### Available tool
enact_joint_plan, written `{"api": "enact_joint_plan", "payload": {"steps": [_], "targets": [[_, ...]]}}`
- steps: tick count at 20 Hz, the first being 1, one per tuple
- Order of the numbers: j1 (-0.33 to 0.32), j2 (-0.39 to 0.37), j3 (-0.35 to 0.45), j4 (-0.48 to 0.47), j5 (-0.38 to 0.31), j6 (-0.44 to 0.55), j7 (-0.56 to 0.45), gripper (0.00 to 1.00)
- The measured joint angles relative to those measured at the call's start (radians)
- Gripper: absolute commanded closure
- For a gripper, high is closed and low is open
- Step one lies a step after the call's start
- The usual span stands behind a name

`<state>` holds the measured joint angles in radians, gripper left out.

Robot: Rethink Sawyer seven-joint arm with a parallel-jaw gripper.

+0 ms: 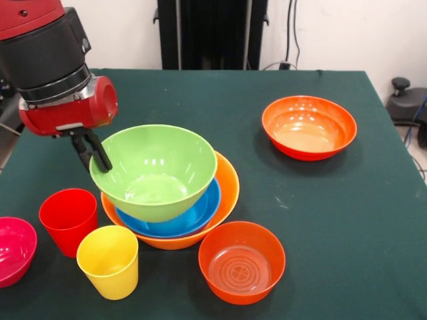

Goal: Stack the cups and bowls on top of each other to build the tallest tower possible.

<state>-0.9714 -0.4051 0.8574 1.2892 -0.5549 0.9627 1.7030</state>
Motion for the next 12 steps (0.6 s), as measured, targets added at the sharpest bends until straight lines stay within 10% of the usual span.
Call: {"api": "enact_joint_plan", "payload": {"steps": [12], "targets": [[0.022,0.000,0.000,0.000,0.004,0.000,0.000,1.00]]}}
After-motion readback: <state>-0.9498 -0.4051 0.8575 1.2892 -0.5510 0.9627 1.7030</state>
